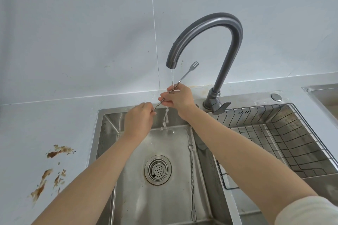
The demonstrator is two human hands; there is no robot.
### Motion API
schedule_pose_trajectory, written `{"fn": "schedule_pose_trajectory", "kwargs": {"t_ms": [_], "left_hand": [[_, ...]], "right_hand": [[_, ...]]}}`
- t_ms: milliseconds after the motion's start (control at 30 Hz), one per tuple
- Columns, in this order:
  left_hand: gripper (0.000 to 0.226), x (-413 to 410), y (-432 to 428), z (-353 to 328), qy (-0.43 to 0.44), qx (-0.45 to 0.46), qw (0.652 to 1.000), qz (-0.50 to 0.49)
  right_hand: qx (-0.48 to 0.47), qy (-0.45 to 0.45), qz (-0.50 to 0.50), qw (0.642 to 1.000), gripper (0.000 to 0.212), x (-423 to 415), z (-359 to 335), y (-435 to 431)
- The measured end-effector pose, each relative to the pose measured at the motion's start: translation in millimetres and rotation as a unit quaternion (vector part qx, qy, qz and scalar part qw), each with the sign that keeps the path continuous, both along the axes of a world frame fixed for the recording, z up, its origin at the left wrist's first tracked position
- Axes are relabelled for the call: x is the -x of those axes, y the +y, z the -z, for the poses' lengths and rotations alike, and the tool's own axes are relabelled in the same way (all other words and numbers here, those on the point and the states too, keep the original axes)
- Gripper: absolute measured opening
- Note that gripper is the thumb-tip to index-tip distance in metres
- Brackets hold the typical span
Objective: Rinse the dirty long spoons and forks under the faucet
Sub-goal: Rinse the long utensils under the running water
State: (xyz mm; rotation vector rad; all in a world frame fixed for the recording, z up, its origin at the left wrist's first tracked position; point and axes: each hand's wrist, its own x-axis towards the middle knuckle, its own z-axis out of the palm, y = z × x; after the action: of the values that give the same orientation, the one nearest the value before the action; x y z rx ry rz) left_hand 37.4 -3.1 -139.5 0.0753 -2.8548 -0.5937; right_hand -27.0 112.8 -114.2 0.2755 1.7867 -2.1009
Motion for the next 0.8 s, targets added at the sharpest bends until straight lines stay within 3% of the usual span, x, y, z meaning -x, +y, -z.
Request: {"fn": "schedule_pose_trajectory", "kwargs": {"t_ms": [300, 533, 800], "left_hand": [[0.014, 11.8, 18.3, -9.7, 0.022, -0.009, 1.0, 0.012], [0.018, 23.1, 25.2, -7.3, 0.019, -0.016, 1.0, 0.013], [0.022, 30.0, 32.8, -3.8, 0.023, -0.005, 0.999, 0.032]], "right_hand": [[0.027, 0.017, 0.01, 0.999, 0.008, 4.4, -9.1, 7.4], [0.056, 0.053, 0.032, 0.997, 0.023, 2.6, -6.9, 15.5], [0.048, 0.044, 0.038, 0.997, 0.02, 6.4, -5.7, 15.1]]}}
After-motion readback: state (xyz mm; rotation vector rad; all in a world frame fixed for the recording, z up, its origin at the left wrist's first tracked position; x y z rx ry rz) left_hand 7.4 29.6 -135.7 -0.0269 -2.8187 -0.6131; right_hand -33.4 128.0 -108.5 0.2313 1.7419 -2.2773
